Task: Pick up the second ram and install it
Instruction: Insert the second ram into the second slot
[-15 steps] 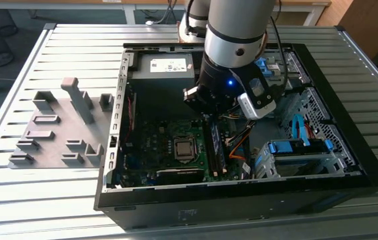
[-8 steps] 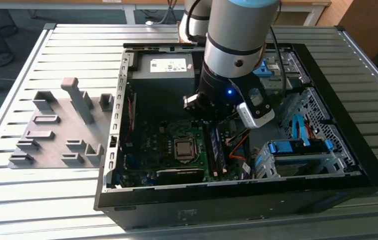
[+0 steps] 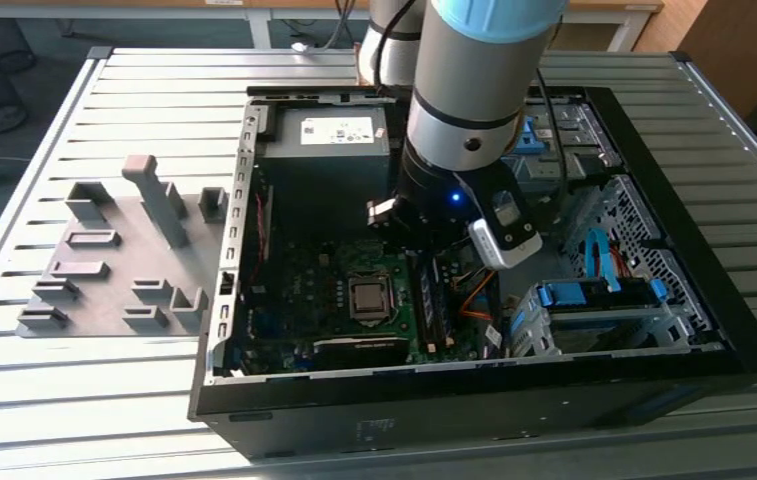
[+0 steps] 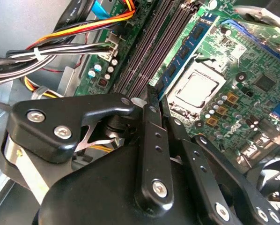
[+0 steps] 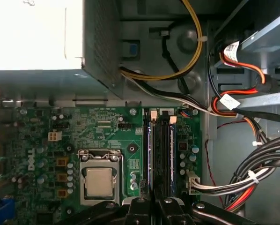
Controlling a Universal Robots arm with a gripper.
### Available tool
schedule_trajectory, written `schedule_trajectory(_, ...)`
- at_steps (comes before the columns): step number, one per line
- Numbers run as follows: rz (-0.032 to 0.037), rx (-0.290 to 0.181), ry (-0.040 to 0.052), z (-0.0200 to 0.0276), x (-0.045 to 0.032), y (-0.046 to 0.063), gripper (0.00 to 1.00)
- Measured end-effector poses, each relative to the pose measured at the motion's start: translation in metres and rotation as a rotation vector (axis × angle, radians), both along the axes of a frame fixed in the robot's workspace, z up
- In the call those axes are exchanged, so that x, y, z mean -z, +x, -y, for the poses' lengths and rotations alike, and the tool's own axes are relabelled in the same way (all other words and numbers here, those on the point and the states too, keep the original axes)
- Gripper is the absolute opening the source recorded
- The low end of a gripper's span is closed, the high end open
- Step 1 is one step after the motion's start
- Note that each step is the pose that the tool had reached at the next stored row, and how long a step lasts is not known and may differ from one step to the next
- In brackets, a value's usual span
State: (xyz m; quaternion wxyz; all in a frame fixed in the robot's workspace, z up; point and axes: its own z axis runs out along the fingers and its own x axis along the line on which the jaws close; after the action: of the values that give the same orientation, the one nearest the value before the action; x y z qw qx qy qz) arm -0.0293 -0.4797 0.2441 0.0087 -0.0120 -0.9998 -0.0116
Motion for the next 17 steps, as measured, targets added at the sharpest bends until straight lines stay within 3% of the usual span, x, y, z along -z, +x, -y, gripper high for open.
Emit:
schedule_trajectory(6,0.0000,0.000,-0.0001,0.0000,0.0017,0.000,0.14)
schedule_trajectory(17,0.0000,0.014,-0.0004,0.0025,0.0162,0.000,0.14)
